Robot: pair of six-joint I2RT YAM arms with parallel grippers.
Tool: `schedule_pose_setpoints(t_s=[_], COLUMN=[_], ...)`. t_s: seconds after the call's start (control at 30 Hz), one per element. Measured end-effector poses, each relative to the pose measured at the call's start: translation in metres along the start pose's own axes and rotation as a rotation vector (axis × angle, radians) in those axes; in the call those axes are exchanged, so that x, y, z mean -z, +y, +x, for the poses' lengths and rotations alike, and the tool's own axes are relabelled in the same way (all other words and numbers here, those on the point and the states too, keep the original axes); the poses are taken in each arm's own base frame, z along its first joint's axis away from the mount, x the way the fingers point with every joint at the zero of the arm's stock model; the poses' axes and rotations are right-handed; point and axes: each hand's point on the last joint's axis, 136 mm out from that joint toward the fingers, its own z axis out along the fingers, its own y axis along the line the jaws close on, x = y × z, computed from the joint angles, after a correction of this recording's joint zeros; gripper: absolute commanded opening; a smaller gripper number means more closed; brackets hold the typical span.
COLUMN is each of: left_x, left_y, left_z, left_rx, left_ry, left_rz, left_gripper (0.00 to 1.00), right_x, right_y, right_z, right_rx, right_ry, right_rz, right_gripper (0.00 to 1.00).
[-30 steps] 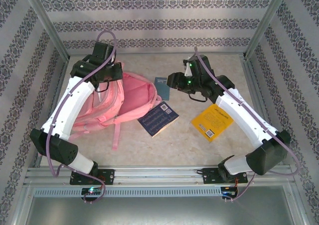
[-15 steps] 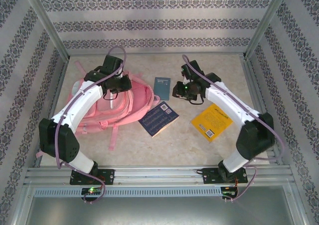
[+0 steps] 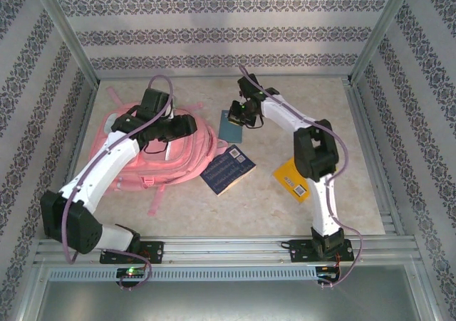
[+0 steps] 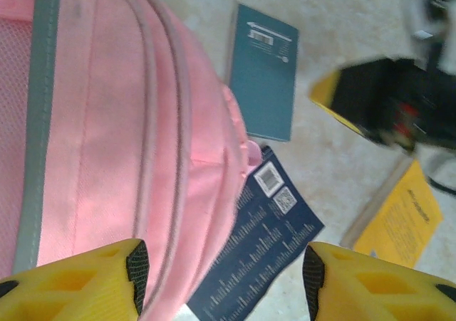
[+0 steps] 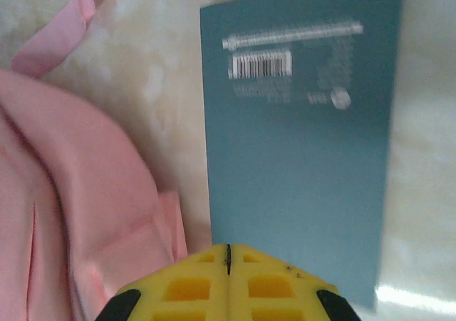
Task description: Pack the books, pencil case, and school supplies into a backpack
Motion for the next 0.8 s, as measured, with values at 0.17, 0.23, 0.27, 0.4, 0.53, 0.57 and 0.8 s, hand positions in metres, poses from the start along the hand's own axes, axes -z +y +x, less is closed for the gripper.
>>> schedule_pose_setpoints(t_s=[0.17, 0.23, 0.27, 0.4, 0.53, 0.57, 0.8], left_x=[0.007, 0.007, 0.007, 0.007, 0.002, -0.001, -0.029], left_y=[-0.003, -0.002, -0.002, -0.003, -0.004, -0.005, -0.027], left_z=[0.013, 0.017, 0.019, 0.022, 0.024, 0.025, 0.023], left_rx=[-0.002, 0.0, 0.0, -0.003, -0.008, -0.009, -0.049], left_ry=[0.01, 0.019, 0.025, 0.033, 0.051, 0.06, 0.12], left_rz=[0.017, 0.014, 0.014, 0.013, 0.013, 0.012, 0.014], left_gripper=[0.61, 0.61, 0.61, 0.62, 0.62, 0.62, 0.62], right_x=[-0.034, -0.04, -0.041, -0.039, -0.031, -0.028, 0.009], right_y=[-0.008, -0.016, -0.018, -0.038, -0.056, -0.062, -0.11], right_z=[-0.013, -0.017, -0.018, -0.021, -0.026, -0.025, 0.006], right_rx=[-0.047, -0.062, -0.065, -0.089, -0.103, -0.106, -0.153], right_ry=[0.033, 0.04, 0.042, 0.039, 0.017, 0.013, 0.011], right_rz=[0.033, 0.064, 0.076, 0.15, 0.211, 0.228, 0.352], right_gripper=[0.0, 0.0, 0.0, 0.0, 0.0, 0.0, 0.0])
